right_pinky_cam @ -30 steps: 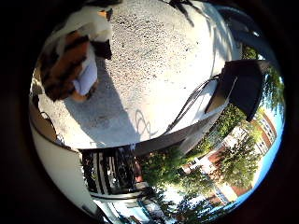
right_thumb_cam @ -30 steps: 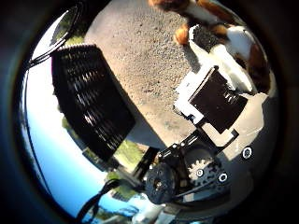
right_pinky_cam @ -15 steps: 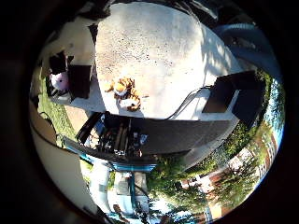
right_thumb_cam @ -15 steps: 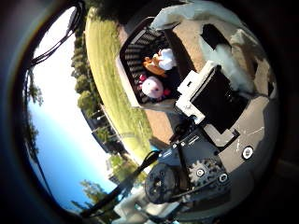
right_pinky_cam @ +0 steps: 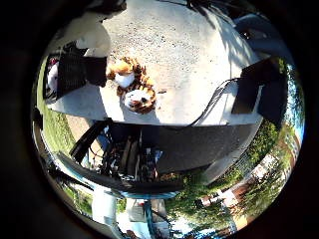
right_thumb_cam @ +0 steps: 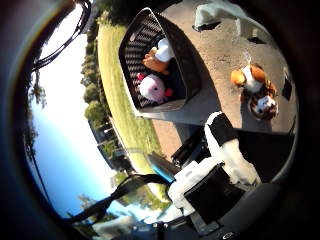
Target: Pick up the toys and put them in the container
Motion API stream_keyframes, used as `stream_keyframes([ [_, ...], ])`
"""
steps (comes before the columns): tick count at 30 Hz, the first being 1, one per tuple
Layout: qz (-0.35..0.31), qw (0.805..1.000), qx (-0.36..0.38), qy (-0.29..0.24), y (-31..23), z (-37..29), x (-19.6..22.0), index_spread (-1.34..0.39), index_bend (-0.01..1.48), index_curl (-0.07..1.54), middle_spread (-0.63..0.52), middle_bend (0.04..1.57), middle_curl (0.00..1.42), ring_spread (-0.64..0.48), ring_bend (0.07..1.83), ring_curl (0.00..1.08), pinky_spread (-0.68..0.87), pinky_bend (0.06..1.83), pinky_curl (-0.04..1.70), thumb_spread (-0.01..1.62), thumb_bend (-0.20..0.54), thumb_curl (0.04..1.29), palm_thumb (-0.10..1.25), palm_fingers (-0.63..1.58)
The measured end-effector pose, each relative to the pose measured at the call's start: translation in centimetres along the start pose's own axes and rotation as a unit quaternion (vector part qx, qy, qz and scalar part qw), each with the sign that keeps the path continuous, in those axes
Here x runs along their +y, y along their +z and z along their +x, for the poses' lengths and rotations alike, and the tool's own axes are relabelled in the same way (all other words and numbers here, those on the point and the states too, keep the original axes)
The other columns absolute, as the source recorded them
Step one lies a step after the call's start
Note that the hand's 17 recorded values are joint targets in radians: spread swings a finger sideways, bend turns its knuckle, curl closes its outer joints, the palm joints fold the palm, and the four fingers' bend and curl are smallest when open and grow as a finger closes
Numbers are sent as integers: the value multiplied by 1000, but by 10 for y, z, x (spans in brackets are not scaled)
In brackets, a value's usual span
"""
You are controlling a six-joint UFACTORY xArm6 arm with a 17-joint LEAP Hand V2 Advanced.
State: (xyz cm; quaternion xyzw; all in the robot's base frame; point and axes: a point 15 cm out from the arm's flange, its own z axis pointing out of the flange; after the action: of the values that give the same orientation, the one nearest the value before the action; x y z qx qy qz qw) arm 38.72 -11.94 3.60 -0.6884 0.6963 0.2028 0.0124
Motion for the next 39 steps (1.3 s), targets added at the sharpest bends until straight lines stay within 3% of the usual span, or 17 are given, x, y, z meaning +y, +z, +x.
stream_keyframes([
  [5, 37, 999, 36, 5, 29, 24, -5, -146, 251, 485, 106, 244, 433, 266, 535, 339, 423, 618, 541, 1154, -32, 465, 670, -147],
  [11, 85, 994, 70, 17, 45, 47, -10, -163, 154, 410, 130, 155, 371, 288, 393, 296, 440, 480, 446, 1144, -30, 433, 659, -96],
  [18, 101, 991, 83, 39, 79, 64, -16, -168, 115, 321, 169, 143, 321, 313, 350, 293, 460, 488, 409, 1133, -29, 408, 651, -90],
  [26, 74, 991, 74, 81, 132, 73, -28, -104, 136, 252, 204, 153, 285, 330, 391, 314, 490, 553, 394, 1110, -34, 384, 628, -38],
  [30, 69, 992, 73, 82, 141, 74, -38, -27, 141, 236, 190, 191, 297, 318, 457, 326, 498, 587, 380, 1105, -31, 376, 627, 105],
  [33, 65, 992, 75, 74, 143, 69, -39, 13, 127, 219, 115, 285, 339, 278, 558, 349, 498, 635, 372, 1102, -25, 377, 637, 359],
  [36, 62, 993, 74, 72, 143, 69, -38, -91, 118, 188, 24, 479, 421, 219, 820, 429, 465, 732, 412, 1089, -7, 403, 705, 762],
  [39, 49, 994, 67, 71, 144, 64, -33, -178, 127, 140, -34, 713, 538, 146, 1104, 546, 452, 759, 475, 1074, 1, 442, 784, 901],
])
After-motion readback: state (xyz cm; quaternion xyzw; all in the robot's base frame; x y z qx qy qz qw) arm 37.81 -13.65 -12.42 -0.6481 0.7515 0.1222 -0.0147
